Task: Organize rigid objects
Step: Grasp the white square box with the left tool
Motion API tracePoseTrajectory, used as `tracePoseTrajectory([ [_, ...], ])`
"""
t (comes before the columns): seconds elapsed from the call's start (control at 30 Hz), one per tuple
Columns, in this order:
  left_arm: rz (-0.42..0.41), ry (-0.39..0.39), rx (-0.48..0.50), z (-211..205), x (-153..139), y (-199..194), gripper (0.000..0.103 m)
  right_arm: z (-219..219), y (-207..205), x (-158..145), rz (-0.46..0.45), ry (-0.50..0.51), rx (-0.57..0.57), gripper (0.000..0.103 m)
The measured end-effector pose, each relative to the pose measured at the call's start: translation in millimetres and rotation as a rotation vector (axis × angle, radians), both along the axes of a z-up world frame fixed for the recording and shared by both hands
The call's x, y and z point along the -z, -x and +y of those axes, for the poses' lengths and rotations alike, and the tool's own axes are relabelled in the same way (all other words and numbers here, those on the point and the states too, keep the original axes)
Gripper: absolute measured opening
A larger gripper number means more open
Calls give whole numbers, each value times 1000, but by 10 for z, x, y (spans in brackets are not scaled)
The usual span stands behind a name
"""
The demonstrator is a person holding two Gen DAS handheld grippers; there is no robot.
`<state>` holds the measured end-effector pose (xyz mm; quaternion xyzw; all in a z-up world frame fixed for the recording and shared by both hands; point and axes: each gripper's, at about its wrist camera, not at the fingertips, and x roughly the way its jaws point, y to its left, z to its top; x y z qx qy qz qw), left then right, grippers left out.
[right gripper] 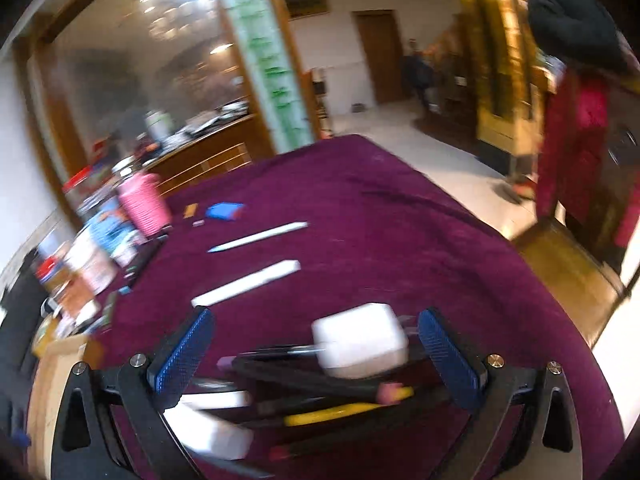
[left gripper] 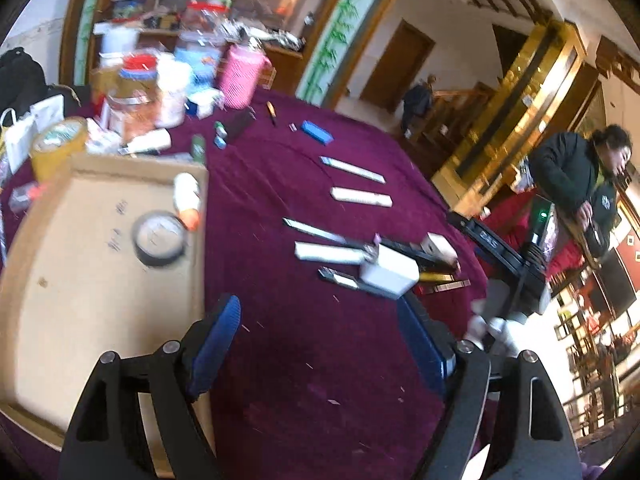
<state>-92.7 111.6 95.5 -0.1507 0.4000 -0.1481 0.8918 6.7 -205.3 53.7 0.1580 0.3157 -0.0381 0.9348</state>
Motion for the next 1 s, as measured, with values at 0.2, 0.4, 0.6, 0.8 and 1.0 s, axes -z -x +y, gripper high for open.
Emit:
tracePoseTrajectory([
  [0.2, 49, -27, -16, -288, 134, -3, 80, -388, -90, 216, 38, -195, 16, 102],
  [0.4, 84, -57, 2, -495, 197, -54, 80, -392, -175, 419, 150, -268, -31, 102],
  [0.6, 83, -56, -12, -478, 252, -34, 80, -68, -224, 494, 183, -268, -212, 102],
  [0.8, 98, -32, -34, -348, 328, -36, 80, 317, -212, 492, 183, -368, -489, 103],
  [1.0, 98, -13, -53, -230, 342, -70, 80, 662, -118, 459, 182, -460, -734, 103],
])
